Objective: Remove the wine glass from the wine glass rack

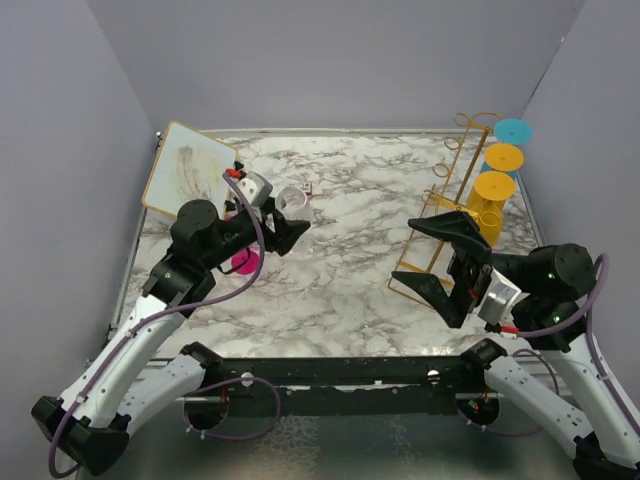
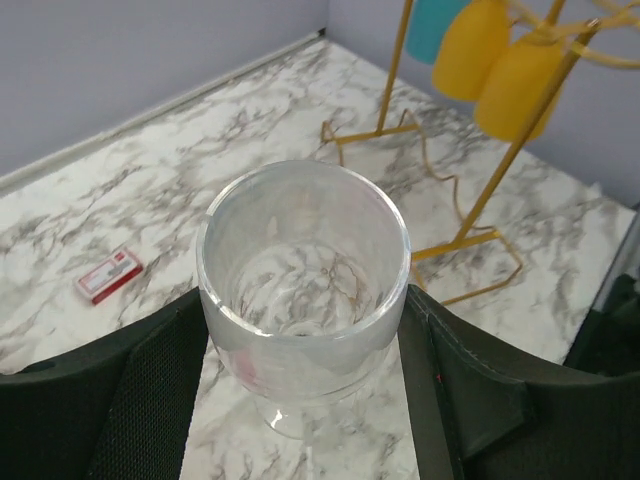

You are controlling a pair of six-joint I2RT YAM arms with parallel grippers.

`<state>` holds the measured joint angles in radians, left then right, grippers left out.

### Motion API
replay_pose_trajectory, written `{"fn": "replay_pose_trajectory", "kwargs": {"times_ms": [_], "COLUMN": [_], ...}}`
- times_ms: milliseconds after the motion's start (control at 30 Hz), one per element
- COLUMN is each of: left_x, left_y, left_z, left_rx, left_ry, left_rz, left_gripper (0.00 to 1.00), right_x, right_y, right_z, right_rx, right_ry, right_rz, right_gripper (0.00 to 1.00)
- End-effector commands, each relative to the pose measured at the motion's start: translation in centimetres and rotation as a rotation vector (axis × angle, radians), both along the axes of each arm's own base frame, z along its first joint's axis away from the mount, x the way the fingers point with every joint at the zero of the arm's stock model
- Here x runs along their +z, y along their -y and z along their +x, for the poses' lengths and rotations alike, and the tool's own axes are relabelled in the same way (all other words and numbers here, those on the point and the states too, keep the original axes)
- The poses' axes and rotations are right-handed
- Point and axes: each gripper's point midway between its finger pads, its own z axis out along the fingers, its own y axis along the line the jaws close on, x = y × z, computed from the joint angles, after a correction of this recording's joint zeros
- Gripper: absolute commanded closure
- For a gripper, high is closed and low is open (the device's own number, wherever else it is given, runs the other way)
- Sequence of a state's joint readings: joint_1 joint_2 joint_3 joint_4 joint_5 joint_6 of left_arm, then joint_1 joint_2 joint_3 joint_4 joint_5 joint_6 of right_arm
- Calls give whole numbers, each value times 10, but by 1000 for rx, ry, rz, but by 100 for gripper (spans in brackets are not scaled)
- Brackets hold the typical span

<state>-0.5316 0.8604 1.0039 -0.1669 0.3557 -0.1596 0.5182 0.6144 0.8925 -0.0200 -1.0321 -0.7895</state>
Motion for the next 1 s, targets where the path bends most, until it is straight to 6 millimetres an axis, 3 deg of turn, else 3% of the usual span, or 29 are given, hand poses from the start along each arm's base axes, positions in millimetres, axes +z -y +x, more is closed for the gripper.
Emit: {"fn": "replay_pose_trajectory", "kwargs": {"times_ms": [0, 133, 333, 533, 667, 967], "left_x": [-24, -70, -97, -132, -144, -167], "left_y": [-18, -26, -40, -36, -27, -33], "left_z": [25, 39, 61, 72, 72, 74], "left_rx": [139, 218, 347, 343, 299, 310], "left_ry": [150, 124, 136, 110, 98, 94], "left_rz": [37, 56, 75, 135, 138, 173], "left_gripper": [38, 36, 40, 41, 42, 42], "right_x": [25, 40, 46, 50, 51, 49], "right_y": [9, 15, 16, 18, 18, 21], "right_z": [-4, -1, -6, -7, -9, -12], "right_rx": [-27, -61, -43, -45, -40, -47], "right_ry": [-80, -113, -104, -91, -84, -89], "right_rz": [126, 201, 225, 240, 240, 245], "right_gripper": [1, 1, 1, 1, 1, 1]}}
